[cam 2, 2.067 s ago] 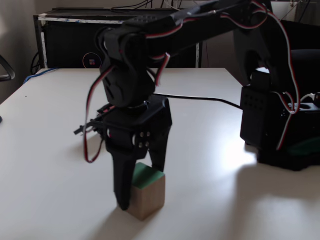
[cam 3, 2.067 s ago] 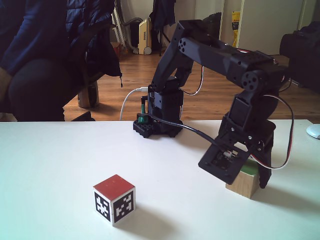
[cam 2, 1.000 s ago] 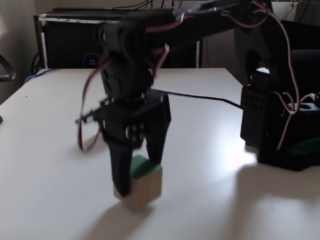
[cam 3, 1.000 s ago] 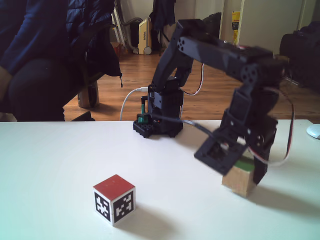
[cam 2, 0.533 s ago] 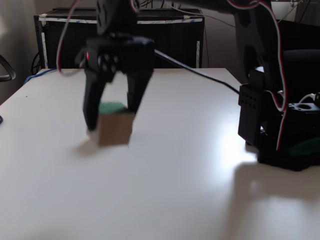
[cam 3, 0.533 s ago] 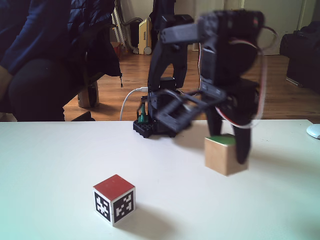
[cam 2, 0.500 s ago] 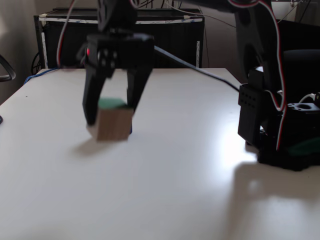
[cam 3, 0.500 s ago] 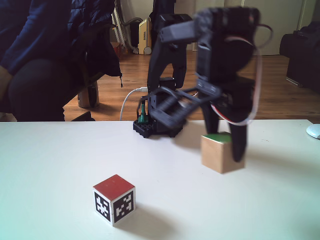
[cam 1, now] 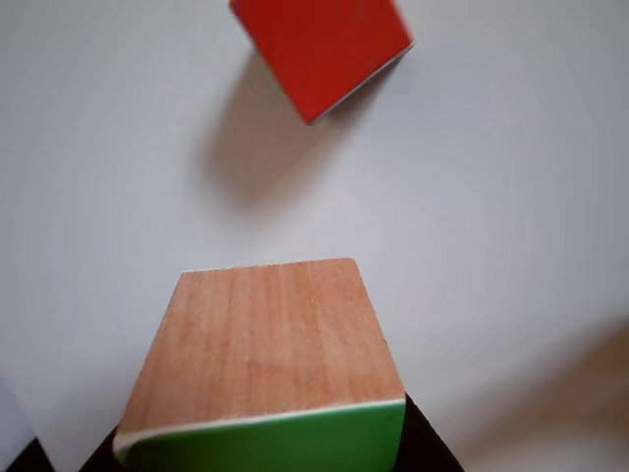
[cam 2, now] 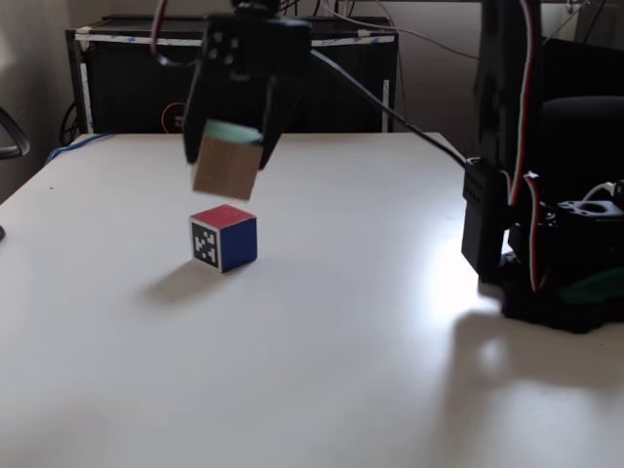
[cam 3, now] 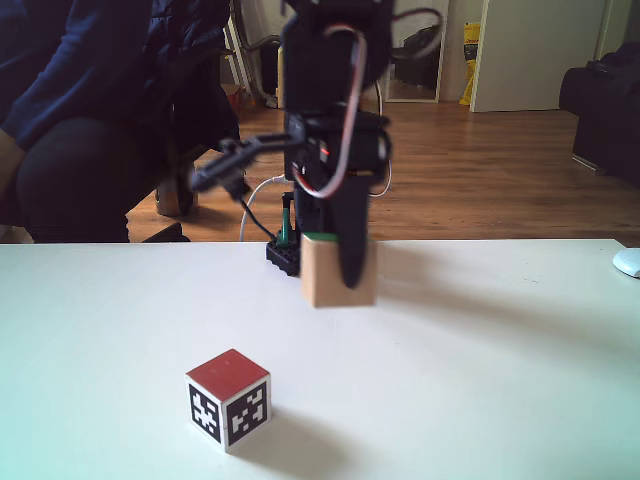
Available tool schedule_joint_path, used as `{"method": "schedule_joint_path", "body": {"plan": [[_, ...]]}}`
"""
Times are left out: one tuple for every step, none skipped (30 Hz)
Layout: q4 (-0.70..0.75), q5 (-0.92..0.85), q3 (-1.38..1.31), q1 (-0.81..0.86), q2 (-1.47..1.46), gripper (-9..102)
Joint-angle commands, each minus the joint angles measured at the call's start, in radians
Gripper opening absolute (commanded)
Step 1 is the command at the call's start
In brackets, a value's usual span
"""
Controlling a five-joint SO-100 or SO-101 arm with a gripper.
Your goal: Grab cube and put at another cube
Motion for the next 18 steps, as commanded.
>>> {"method": "schedule_joint_path", "body": {"plan": [[-0.005, -0.015, 0.032, 0.049, 0.117, 20], [-0.005, -0.017, 0.043, 0.063, 0.132, 20], [-0.005, -0.014, 0.049, 0.078, 0.141, 20], [-0.005, -0.008, 0.052, 0.094, 0.147, 20], [0.002, -0.003, 0.051, 0.107, 0.147, 20], [0.006, 0.003, 0.049, 0.121, 0.144, 20], [0.008, 0.008, 0.049, 0.135, 0.141, 20], [0.009, 0.012, 0.048, 0.147, 0.138, 20], [0.009, 0.015, 0.044, 0.160, 0.133, 20], [0.012, 0.018, 0.040, 0.170, 0.129, 20], [0.012, 0.018, 0.038, 0.181, 0.124, 20], [0.012, 0.018, 0.032, 0.192, 0.120, 20], [0.012, 0.020, 0.028, 0.201, 0.112, 20], [0.012, 0.015, 0.021, 0.209, 0.106, 20], [0.012, 0.014, 0.011, 0.219, 0.098, 20], [0.012, 0.014, -0.002, 0.230, 0.089, 20], [0.012, 0.014, -0.017, 0.241, 0.077, 20], [0.012, 0.014, -0.029, 0.252, 0.066, 19]]}}
